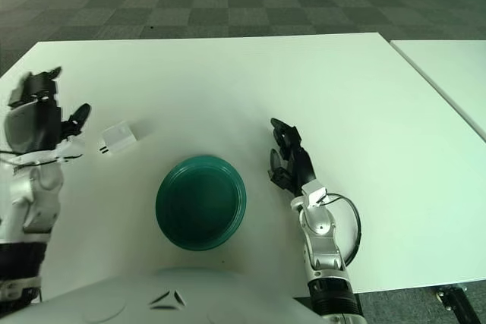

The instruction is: Put the charger into the plate.

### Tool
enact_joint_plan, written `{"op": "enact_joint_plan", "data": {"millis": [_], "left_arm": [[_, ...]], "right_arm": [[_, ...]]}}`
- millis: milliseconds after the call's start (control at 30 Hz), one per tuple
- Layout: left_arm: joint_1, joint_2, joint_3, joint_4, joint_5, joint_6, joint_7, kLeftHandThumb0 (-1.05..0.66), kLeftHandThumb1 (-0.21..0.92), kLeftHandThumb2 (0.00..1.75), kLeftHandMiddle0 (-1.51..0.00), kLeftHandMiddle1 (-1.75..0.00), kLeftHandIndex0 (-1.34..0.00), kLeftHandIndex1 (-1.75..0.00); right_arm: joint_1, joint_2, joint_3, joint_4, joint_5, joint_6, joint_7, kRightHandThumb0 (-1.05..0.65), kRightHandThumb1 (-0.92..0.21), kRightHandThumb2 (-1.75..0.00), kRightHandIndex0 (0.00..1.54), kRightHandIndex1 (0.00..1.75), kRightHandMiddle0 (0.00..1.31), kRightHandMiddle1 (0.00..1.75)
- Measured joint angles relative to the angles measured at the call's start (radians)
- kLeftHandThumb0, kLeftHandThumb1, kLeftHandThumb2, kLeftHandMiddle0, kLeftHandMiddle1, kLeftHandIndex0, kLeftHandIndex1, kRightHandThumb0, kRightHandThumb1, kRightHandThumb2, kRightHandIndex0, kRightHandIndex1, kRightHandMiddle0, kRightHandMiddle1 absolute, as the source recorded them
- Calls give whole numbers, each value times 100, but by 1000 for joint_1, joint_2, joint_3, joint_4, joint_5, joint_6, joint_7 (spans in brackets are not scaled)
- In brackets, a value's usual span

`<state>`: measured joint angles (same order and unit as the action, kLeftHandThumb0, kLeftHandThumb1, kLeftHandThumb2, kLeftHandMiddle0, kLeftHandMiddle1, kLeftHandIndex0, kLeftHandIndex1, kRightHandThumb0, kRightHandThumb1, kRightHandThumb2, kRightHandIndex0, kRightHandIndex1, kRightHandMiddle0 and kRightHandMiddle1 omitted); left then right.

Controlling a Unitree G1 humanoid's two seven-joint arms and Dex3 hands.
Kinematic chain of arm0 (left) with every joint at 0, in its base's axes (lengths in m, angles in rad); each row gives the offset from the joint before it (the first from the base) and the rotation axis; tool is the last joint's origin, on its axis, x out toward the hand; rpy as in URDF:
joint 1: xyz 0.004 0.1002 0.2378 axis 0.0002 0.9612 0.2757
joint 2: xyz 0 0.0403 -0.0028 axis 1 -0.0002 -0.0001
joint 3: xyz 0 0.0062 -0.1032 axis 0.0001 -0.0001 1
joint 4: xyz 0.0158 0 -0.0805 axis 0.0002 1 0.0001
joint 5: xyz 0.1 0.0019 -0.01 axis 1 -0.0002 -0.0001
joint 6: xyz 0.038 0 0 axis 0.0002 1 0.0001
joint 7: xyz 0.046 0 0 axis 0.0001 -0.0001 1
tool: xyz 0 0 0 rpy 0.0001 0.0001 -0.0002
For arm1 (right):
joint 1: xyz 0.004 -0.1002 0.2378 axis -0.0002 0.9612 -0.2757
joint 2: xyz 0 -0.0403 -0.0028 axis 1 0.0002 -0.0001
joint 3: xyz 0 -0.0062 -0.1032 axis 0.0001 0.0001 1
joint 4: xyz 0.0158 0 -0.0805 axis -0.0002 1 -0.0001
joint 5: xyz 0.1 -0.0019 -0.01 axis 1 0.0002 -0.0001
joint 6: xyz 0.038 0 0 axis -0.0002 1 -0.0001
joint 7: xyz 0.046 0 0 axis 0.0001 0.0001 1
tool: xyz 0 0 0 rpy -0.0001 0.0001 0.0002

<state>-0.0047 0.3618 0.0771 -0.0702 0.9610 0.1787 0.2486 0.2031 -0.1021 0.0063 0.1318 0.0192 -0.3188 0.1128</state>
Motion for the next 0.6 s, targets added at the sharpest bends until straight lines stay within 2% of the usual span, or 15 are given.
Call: {"op": "enact_joint_plan", "data": {"millis": [100,233,433,600], "left_arm": [[-46,18,-41,59,8,33,-55,-105,92,74,-19,-1,0,-71],[-100,57,-80,147,8,35,-76,-105,92,75,-18,0,0,-73],[-150,112,-119,271,-21,6,-82,-105,92,75,-18,0,0,-77],[-162,129,-137,336,-96,-28,-116,-105,92,74,-18,-1,0,-77]], "right_arm": [[0,0,-1,-2,2,6,0,-79,-92,-75,21,1,0,57],[1,0,-1,-14,2,21,0,-80,-92,-75,21,1,0,57],[15,0,-1,-43,2,45,-1,-78,-92,-77,20,0,0,57],[21,0,-1,-51,2,51,-1,-75,-92,-79,19,0,0,56]]}}
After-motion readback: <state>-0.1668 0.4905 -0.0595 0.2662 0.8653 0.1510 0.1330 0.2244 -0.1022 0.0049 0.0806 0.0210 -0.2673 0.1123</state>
